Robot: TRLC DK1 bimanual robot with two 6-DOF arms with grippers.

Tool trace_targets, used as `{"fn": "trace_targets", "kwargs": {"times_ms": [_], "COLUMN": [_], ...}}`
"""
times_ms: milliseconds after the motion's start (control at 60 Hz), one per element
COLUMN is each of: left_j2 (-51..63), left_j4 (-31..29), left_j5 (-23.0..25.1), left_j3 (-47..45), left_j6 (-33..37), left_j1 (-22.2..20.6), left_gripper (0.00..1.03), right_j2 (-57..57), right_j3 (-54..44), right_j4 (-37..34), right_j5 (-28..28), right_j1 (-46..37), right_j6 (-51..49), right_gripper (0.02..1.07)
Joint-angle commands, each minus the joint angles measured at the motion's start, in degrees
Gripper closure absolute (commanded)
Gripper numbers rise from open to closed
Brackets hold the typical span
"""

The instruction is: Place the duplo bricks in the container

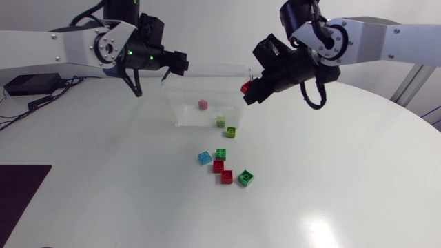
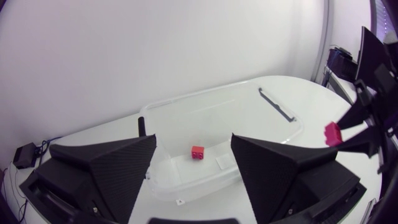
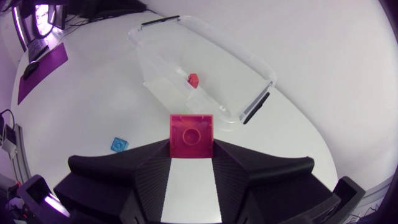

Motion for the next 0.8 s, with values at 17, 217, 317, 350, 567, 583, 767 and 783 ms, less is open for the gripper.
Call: {"fn": "trace_targets", "kwargs": {"times_ms": [17,217,317,350,567,583,767,783], "left_j2": [-5.17,-11.23,-11.94,-11.85,-8.42,-7.98,-3.59,-3.06], "left_j4": [-2.35,-7.1,-8.15,-8.77,-9.91,-9.91,-10.79,-10.97], "left_j5": [1.39,5.17,5.96,6.84,7.72,7.89,8.42,8.42], "left_j3": [-5.15,-13.77,-17.81,-18.95,-22.73,-22.82,-22.47,-22.29], "left_j6": [2.4,6.09,8.73,9.52,14.61,14.79,18.22,18.39], "left_j1": [-1.75,-4.74,-6.5,-6.85,-9.49,-9.49,-10.01,-9.92], "left_gripper": [0.17,0.17,0.17,0.17,0.17,0.17,0.17,0.17], "right_j2": [4.37,9.46,11.57,12.28,17.46,17.99,24.05,24.84], "right_j3": [3.78,10.02,13.71,14.68,21.36,22.06,29.88,30.76], "right_j4": [0.84,1.01,0.66,0.57,-0.48,-0.66,-4.09,-4.53], "right_j5": [0.43,0.35,0.35,0.35,0.26,0.26,0.35,0.35], "right_j1": [-0.68,-1.38,-1.56,-1.56,-1.82,-1.74,-1.91,-2.0], "right_j6": [1.97,2.15,2.06,2.06,2.06,2.06,2.15,2.15], "right_gripper": [0.79,0.79,0.79,0.79,0.77,0.77,0.44,0.35]}}
